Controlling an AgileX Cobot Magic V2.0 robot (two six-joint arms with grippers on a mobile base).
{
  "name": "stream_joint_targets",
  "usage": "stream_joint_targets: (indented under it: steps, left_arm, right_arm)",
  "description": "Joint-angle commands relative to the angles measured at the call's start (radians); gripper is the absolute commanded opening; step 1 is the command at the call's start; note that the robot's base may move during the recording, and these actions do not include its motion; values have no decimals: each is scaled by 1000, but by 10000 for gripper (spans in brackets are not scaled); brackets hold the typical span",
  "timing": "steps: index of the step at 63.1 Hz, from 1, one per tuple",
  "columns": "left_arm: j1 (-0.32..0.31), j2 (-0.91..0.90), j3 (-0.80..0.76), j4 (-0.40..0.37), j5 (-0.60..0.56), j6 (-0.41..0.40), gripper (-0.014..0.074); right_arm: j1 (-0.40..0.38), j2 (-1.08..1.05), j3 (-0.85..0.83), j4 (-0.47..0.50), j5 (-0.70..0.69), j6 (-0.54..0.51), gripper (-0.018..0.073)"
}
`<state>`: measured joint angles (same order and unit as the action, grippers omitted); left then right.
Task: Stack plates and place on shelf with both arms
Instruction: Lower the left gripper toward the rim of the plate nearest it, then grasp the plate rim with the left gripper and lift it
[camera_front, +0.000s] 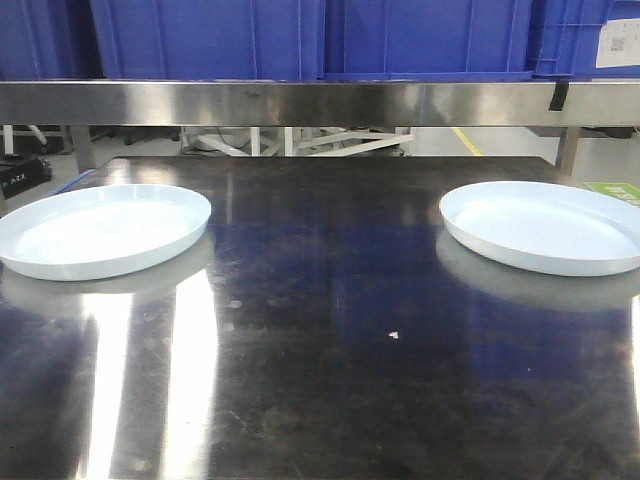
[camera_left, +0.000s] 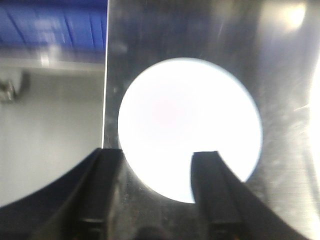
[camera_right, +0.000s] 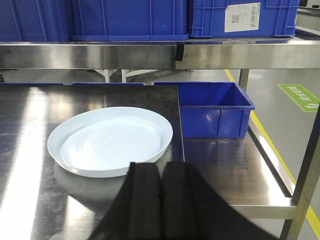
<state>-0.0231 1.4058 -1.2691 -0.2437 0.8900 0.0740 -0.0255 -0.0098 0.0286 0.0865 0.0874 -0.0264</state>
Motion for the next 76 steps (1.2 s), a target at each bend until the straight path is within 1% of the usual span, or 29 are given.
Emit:
stream_joint_targets:
  steps: [1, 6, 15, 21, 26, 38, 61, 76]
  left_arm:
    - [-2, 92, -87, -24, -1, -5, 453]
    - [-2, 214, -149, -19, 46, -5, 459]
    - [-2, 397, -263, -3, 164, -5, 459]
    - [-2, 460, -291, -3, 173, -5, 459]
    - [-2, 475, -293, 1, 164, -5, 459]
    - [-2, 484, -293, 83, 127, -33, 458]
    - [-2, 511, -291, 65, 78, -33, 450]
    - [-2, 538, -291, 59, 91, -33, 334]
  right_arm:
    - [-5, -22, -16, -6, -87, -2, 56]
    - [-5, -22, -16, -6, -87, -2, 56]
    - [-5, -22, -16, -6, -87, -2, 56]
    - [-5, -22, -16, -6, -87, -2, 56]
    - [-5, -22, -16, -6, -87, -2, 56]
    - [-5, -22, -16, -6, -87, -2, 56]
    - [-5, -22, -16, -6, -87, -2, 56]
    - [-5, -22, -16, -6, -87, -2, 56]
